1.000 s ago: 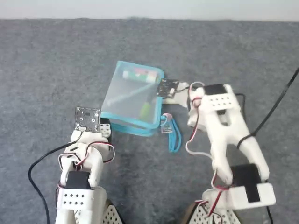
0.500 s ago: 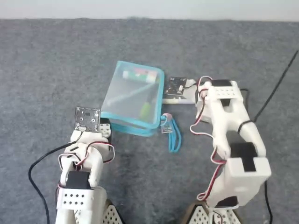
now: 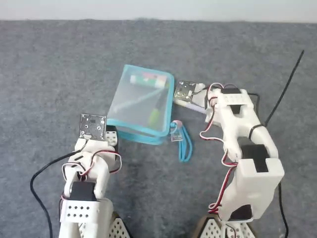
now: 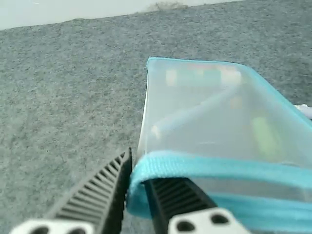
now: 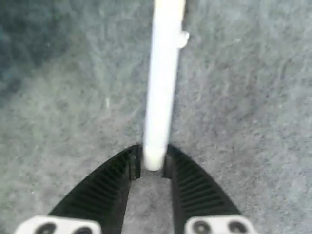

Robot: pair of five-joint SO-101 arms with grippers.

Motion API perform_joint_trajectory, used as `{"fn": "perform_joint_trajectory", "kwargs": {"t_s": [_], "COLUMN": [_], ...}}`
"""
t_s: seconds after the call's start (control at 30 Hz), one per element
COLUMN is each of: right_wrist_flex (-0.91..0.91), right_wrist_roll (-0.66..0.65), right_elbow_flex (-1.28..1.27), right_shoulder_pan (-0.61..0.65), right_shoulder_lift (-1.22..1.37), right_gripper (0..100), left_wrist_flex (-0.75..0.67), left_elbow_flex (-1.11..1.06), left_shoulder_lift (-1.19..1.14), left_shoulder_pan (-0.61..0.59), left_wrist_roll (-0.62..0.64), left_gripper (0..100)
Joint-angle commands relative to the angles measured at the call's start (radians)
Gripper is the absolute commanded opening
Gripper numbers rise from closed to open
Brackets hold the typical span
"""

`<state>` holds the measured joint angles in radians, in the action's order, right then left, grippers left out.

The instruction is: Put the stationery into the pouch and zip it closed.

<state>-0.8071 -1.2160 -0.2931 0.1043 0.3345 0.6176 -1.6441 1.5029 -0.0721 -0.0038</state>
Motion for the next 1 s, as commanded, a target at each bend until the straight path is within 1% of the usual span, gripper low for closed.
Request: {"fn": "perform_joint_trajectory", "kwargs": {"t_s": [0.0,0.1,0.2,0.3,0.4,0.47,0.6,0.67,0.77,0.87,0.97], "right_wrist_flex": [-0.079,-0.171,-0.243,-0.343,-0.430,-0.498,-0.679,-0.734,-0.753,-0.685,-0.636], "right_wrist_roll": [-0.003,0.084,0.178,0.275,0.416,0.488,0.514,0.517,0.568,0.594,0.624], "right_elbow_flex": [0.051,0.052,0.078,0.133,0.184,0.212,0.241,0.239,0.244,0.229,0.137], "right_shoulder_pan": [-0.018,-0.019,-0.051,-0.122,-0.206,-0.251,-0.297,-0.326,-0.404,-0.483,-0.490], "right_shoulder_lift": [0.005,0.004,0.004,0.004,0.004,0.004,0.010,0.007,-0.015,-0.110,-0.225], "right_gripper": [0.9,0.8,0.8,0.8,0.8,0.8,0.8,0.8,0.8,0.8,0.7], "left_wrist_flex": [-0.031,-0.031,-0.031,-0.032,-0.035,-0.035,-0.035,-0.035,-0.035,-0.035,-0.035], "left_elbow_flex": [0.044,0.044,0.044,0.038,0.033,0.033,0.030,0.030,0.028,0.028,0.028], "left_shoulder_lift": [0.002,0.002,0.002,0.002,0.002,0.002,0.002,0.002,0.002,0.002,0.002], "left_shoulder_pan": [0.000,0.000,-0.002,-0.002,-0.002,-0.002,-0.003,-0.003,-0.003,-0.002,-0.002], "left_wrist_roll": [0.017,0.017,0.017,0.017,0.017,0.017,0.015,0.015,0.015,0.015,0.015], "left_gripper": [1,1,1,1,1,1,1,1,1,1,1]}}
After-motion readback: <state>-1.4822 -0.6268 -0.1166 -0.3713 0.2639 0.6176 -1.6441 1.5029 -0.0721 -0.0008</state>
